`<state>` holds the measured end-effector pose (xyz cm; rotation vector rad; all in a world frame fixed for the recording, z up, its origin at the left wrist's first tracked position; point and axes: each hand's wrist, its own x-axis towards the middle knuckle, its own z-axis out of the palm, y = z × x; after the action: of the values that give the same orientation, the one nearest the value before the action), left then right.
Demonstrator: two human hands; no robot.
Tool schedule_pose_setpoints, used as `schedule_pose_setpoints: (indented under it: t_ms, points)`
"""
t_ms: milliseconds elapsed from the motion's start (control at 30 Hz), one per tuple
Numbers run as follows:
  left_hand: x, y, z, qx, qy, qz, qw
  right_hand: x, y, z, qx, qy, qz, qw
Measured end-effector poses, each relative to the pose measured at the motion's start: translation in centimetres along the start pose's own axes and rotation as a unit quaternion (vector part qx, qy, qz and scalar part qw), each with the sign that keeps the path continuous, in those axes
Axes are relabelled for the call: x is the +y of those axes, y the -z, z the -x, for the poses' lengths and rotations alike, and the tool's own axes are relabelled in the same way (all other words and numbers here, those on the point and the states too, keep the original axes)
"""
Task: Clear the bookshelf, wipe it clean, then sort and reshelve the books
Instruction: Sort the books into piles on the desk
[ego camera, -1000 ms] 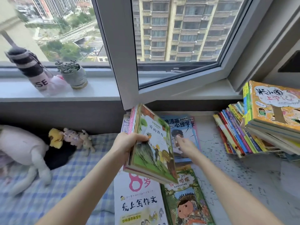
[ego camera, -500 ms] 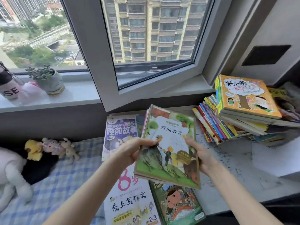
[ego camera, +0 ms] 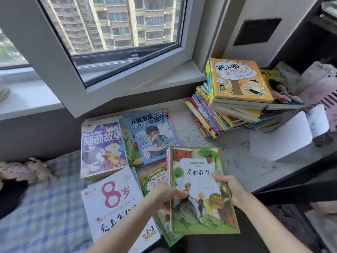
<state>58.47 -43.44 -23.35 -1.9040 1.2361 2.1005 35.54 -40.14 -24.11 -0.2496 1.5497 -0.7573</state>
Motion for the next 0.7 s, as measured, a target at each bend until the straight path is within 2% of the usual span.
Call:
schedule_pose_setpoints:
  t_ms: [100, 167, 233, 267, 300, 333, 367, 400, 433, 500, 633, 700]
  points:
    - [0.1, 0.8, -0.3, 0.037, -0.012, -0.230, 0.972, 0.7, -0.6, -0.7, -0.015, -0.006, 0.073, 0.997]
    - [0.8, 2.6, -0.8, 0.099, -0.038, -0.290, 0.951, 1.0, -0.8, -1.1, -0.005, -0.004, 0.160, 0.987]
    - [1.5, 5.1, -1.3, 0.213, -0.068, -0.294, 0.929, 0.8, -1.0, -1.2, 0.034, -0.002, 0.238, 0.971]
    - [1.8, 6.5, -1.4, 0.280, -0.070, -0.277, 0.917, 0.3, -1.3, -1.2, 0.063, 0.012, 0.304, 0.951]
    - [2.0, 8.0, -1.5, 0.335, -0.070, -0.256, 0.904, -0.5, -1.7, -1.1, 0.110, 0.040, 0.400, 0.909]
    - [2.1, 9.1, -1.5, 0.375, -0.063, -0.234, 0.895, -1.3, -2.2, -0.9, 0.158, 0.084, 0.491, 0.852]
    - [2.1, 10.2, -1.7, 0.404, -0.051, -0.216, 0.888, -2.2, -3.2, -0.8, 0.188, 0.141, 0.537, 0.810]
    - [2.1, 11.1, -2.1, 0.419, -0.041, -0.189, 0.887, -3.2, -4.5, -1.0, 0.190, 0.192, 0.534, 0.801]
    - [2.1, 11.7, -2.5, 0.419, -0.030, -0.164, 0.893, -4.1, -5.8, -1.4, 0.176, 0.231, 0.513, 0.808]
    - [2.6, 12.5, -3.6, 0.408, -0.014, -0.132, 0.903, -6.0, -8.6, -3.5, 0.136, 0.250, 0.487, 0.826]
    - [3.2, 13.5, -5.5, 0.416, -0.013, -0.100, 0.904, -8.9, -12.3, -10.0, 0.104, 0.186, 0.485, 0.848]
    - [3.3, 14.0, -6.4, 0.415, -0.017, -0.095, 0.905, -9.5, -13.0, -12.7, 0.111, 0.143, 0.504, 0.845]
